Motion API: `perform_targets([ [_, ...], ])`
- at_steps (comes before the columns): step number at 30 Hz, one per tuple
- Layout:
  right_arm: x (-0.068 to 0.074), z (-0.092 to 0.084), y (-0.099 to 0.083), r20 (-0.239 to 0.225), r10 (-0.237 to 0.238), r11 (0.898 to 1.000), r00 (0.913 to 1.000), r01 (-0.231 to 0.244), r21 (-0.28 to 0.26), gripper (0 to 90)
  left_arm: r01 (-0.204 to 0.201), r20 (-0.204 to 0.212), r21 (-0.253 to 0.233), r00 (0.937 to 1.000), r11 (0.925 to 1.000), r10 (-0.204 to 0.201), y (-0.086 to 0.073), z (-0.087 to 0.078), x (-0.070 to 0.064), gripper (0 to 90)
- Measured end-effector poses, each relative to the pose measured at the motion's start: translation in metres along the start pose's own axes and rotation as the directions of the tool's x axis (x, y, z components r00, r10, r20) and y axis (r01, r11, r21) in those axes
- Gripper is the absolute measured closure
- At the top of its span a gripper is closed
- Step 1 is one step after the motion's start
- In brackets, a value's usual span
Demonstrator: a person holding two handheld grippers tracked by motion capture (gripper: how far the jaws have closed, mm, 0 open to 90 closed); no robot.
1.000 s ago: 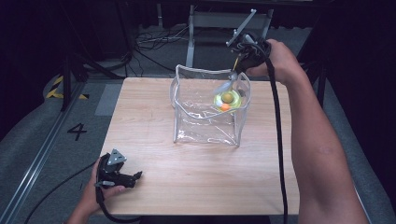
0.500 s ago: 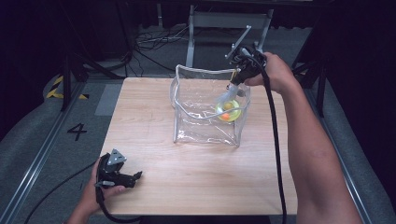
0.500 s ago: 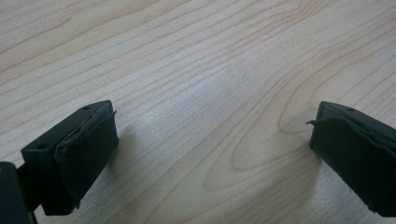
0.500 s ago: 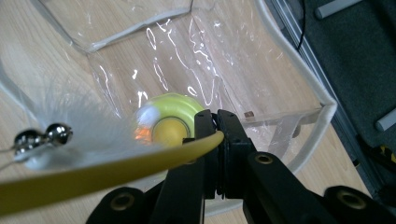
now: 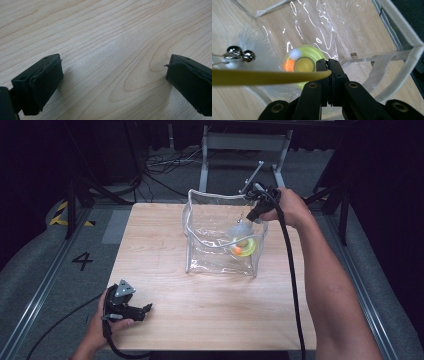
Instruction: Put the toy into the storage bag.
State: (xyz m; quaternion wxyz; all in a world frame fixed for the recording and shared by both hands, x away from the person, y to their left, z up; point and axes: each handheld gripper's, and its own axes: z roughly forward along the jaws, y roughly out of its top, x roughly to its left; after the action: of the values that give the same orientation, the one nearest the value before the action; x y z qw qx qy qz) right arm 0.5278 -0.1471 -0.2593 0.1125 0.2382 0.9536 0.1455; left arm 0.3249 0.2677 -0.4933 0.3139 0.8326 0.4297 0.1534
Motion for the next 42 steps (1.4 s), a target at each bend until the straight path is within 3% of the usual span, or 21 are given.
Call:
perform_targets([
  [7,0.002,0.008,-0.002,-0.013,-0.005,1.000,0.9999,0.005,0.018,87.9,0.000,0.000,0.000,1.0000,1.0000,0.000,0.000,0.000,0.000,1.3],
  [16,0.007,0.021,-0.006,-0.030,-0.031,0.995,0.9991,0.034,0.094,87.2,0.000,0.000,0.001,1.0000,1.0000,0.000,0.000,0.000,0.000,1.3],
  [23,0.005,0.019,-0.012,-0.034,-0.027,0.996,0.9991,0.029,0.084,85.5,0.002,0.000,0.001,1.0000,1.0000,-0.002,0.000,0.000,0.000,1.5],
  [29,0.005,0.012,-0.015,-0.022,-0.026,0.999,0.9994,0.027,0.042,84.0,0.001,-0.003,-0.001,1.0000,1.0000,-0.001,0.000,0.000,0.000,1.7],
  [34,0.005,0.004,-0.020,-0.022,-0.024,0.999,0.9995,0.024,-0.034,79.9,0.001,-0.004,-0.001,1.0000,1.0000,-0.001,0.000,0.000,0.000,1.7],
  [38,0.010,-0.003,-0.025,-0.005,-0.024,0.995,0.9997,0.024,-0.099,73.5,0.003,-0.003,-0.001,1.0000,1.0000,-0.003,0.000,0.000,0.000,1.7],
  [41,0.014,-0.010,-0.033,0.008,-0.008,0.983,0.9999,0.009,-0.182,66.5,0.003,-0.003,-0.001,1.0000,1.0000,-0.003,0.000,0.000,0.000,1.7],
  [42,0.014,-0.010,-0.033,0.008,-0.008,0.983,0.9999,0.009,-0.182,66.5,0.001,-0.003,-0.001,1.0000,1.0000,-0.001,0.000,0.000,0.000,1.7],
])
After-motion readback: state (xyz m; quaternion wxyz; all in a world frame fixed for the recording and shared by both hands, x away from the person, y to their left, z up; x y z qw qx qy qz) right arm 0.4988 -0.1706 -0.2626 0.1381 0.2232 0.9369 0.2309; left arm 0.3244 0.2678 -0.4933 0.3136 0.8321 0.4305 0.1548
